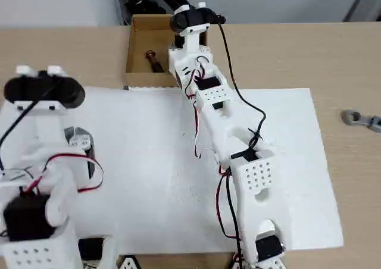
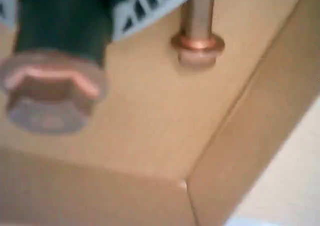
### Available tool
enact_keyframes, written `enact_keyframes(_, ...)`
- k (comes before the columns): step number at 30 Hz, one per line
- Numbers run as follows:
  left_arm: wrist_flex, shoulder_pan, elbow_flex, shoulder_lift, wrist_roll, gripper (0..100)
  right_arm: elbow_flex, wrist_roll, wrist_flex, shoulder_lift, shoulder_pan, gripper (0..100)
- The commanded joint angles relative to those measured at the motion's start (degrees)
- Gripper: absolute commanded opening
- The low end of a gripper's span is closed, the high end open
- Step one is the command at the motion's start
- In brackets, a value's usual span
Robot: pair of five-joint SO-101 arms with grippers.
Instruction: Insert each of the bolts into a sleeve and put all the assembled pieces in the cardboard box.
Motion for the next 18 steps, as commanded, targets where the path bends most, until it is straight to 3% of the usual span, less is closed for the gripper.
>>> enact_keyframes(1,-2.9,-0.2,1.8,-3.9,-0.3,1,-4.7,-3.4,2.5,-1.8,0.6,14.3)
enact_keyframes(11,-2.9,-0.2,3.7,-9.1,-0.2,1,-5.0,-4.0,7.2,-3.7,0.5,13.4)
enact_keyframes(18,-3.2,-0.2,3.7,-9.1,-0.3,1,-5.0,-4.0,17.1,-15.7,1.2,13.2)
